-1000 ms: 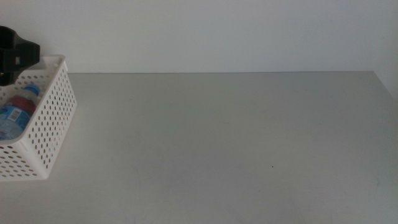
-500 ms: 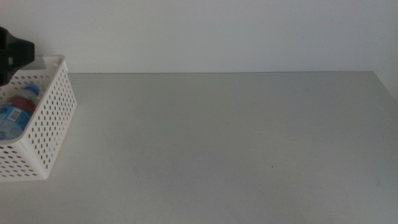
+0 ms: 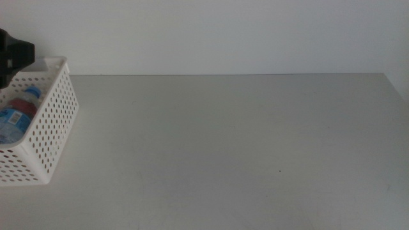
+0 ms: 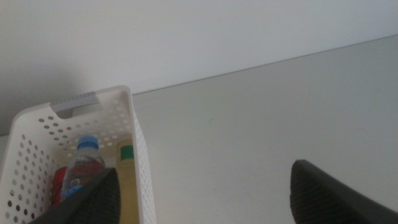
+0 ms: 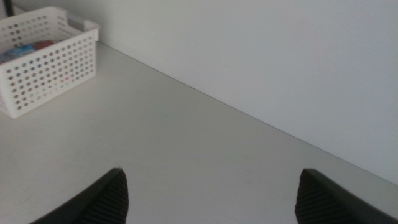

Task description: Use arms to grab the bottles and put them into the dustbin to the left of the table.

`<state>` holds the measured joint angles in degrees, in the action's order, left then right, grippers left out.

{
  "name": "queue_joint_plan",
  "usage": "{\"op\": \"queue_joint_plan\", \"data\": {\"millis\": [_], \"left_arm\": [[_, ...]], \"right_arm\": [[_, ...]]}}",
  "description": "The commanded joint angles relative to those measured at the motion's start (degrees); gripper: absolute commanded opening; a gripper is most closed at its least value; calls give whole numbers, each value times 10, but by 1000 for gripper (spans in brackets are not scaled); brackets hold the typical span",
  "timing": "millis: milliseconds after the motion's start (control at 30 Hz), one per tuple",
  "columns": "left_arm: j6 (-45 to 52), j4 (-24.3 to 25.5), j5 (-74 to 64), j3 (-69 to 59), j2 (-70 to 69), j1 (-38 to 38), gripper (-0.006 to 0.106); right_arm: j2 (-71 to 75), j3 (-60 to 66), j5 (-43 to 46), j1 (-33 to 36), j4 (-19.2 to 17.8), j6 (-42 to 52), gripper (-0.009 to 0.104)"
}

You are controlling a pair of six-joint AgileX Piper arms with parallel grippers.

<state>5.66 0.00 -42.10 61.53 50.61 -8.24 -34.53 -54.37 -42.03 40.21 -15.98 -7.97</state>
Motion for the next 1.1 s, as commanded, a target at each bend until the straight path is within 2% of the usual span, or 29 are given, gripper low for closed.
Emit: {"op": "queue_joint_plan", "data": {"millis": [0, 67, 200, 333, 500, 600, 767, 967, 1067], "left_arm": [[-7, -6, 68, 1, -21, -3, 94], [-7, -6, 105, -24, -39, -3, 94], [-7, -6, 191, -90, -79, -3, 94], [-7, -6, 248, -158, -126, -3, 94], [-7, -8, 248, -232, -182, 22, 94], [-7, -8, 248, -264, -214, 47, 94], [-7, -17, 250, -323, -283, 56, 94], [-7, -27, 285, -412, -385, 56, 94], [-7, -27, 300, -464, -425, 56, 94]], "right_arm": [[-9, -18, 44, -41, -2, 3, 75], [-10, -17, 44, -83, 32, 3, 75], [-10, -17, 44, -191, 133, 3, 75], [-5, -1, 69, -292, 175, 3, 75], [33, 107, 203, -365, 183, 3, 75], [66, 177, 257, -368, 194, 3, 75], [148, 270, 266, -368, 204, 3, 75], [267, 378, 266, -368, 168, 3, 75], [309, 421, 266, -368, 163, 3, 75]]}}
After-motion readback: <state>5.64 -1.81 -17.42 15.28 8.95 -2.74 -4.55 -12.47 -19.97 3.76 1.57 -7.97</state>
